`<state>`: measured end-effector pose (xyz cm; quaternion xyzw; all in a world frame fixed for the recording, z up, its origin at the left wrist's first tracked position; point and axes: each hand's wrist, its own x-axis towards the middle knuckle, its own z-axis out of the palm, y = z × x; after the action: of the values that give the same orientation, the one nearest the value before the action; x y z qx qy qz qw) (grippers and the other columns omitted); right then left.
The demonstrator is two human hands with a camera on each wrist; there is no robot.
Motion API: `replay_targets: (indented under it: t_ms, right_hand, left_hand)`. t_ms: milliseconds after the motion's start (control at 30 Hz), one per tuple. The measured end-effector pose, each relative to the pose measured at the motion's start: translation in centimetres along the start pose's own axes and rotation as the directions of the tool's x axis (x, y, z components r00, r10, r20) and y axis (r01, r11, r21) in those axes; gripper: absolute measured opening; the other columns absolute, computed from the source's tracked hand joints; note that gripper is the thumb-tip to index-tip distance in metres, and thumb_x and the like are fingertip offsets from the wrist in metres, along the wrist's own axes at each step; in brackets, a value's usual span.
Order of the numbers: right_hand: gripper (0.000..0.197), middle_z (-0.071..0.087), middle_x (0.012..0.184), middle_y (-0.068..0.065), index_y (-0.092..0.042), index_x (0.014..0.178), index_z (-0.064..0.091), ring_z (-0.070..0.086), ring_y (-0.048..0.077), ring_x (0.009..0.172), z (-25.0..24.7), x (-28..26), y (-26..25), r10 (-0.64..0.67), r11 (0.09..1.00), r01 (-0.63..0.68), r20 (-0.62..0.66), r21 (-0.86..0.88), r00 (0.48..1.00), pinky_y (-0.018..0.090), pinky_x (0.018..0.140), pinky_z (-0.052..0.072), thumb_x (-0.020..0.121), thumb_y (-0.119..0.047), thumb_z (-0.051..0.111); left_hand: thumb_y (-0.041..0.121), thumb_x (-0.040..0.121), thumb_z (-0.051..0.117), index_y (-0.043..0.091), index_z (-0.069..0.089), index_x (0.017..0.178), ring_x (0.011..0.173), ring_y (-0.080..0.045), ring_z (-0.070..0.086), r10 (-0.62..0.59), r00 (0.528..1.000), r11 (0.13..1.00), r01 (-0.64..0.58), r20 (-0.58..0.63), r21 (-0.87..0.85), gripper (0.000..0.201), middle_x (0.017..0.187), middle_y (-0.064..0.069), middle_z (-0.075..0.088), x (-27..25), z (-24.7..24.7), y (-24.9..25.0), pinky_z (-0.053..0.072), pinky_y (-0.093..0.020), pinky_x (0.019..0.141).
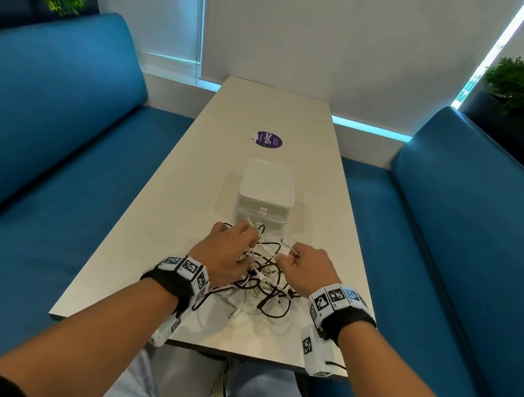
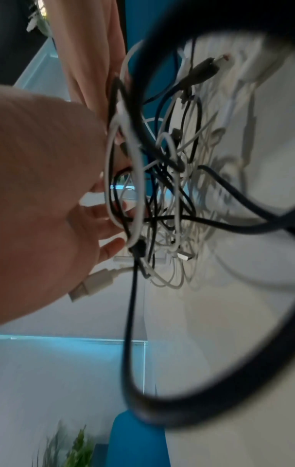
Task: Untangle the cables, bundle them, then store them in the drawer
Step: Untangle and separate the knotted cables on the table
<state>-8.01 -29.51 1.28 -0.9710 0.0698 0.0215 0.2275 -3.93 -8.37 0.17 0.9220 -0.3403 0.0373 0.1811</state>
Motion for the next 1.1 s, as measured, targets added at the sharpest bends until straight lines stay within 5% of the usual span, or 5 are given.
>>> replay_targets:
  t_ms: [133,333,600,867,1100]
  right_hand:
    - [0.047,0.060,0.073,0.002,-0.020,0.072,0.049,0.058,0.023,0.071,0.5,0.1,0.0,-0.016,1.000,0.016,0.006,-0.007,1.000,0.033,0.063,0.044,0.089,-0.063,0.053]
    - [0.047,0.059,0.074,0.002,-0.021,0.072,0.049,0.059,0.026,0.075,0.9,0.5,-0.1,0.006,1.000,-0.006,0.023,-0.011,1.000,0.032,0.063,0.042,0.090,-0.064,0.053]
    - [0.049,0.058,0.074,0.002,-0.017,0.077,0.053,0.058,0.025,0.077,0.9,0.3,-0.3,-0.005,0.999,0.007,0.054,-0.038,0.999,0.032,0.062,0.040,0.090,-0.064,0.054]
    - [0.049,0.056,0.069,0.000,-0.017,0.077,0.055,0.056,0.024,0.072,1.4,0.4,-1.0,-0.067,0.997,0.068,0.036,-0.031,0.997,0.032,0.056,0.035,0.091,-0.064,0.053]
    - [0.049,0.058,0.074,0.001,-0.019,0.075,0.054,0.059,0.025,0.078,1.5,0.6,0.1,0.013,0.999,-0.010,0.058,-0.039,0.998,0.031,0.064,0.040,0.093,-0.065,0.048]
  left_hand:
    - [0.042,0.089,0.060,0.025,0.068,0.088,0.107,-0.019,0.042,0.071,0.997,0.988,-0.068,-0.018,0.138,0.019,0.122,0.006,0.046,-0.3,0.4,-0.4,0.033,-0.037,0.094]
    - [0.037,0.092,0.061,0.027,0.069,0.098,0.100,-0.018,0.033,-0.043,0.999,0.992,0.040,0.019,0.118,0.014,0.103,0.006,0.034,-0.2,0.5,0.0,0.028,-0.031,0.088]
    - [0.023,0.093,0.051,0.021,0.048,0.087,0.079,-0.021,0.050,-0.097,0.974,0.992,0.078,0.205,0.101,0.007,0.087,0.004,0.058,0.5,0.2,0.8,0.030,-0.037,0.088]
    - [0.038,0.094,0.060,0.023,0.048,0.085,0.089,-0.025,0.056,-0.133,0.966,0.991,0.124,0.222,0.051,0.021,0.089,0.002,0.057,0.7,-0.7,0.2,0.029,-0.035,0.081]
    - [0.018,0.082,0.070,0.025,0.058,0.083,0.085,-0.020,0.055,-0.195,0.961,0.956,0.232,0.197,-0.182,0.014,0.082,0.012,0.055,0.1,-0.6,-0.2,0.040,-0.035,0.082]
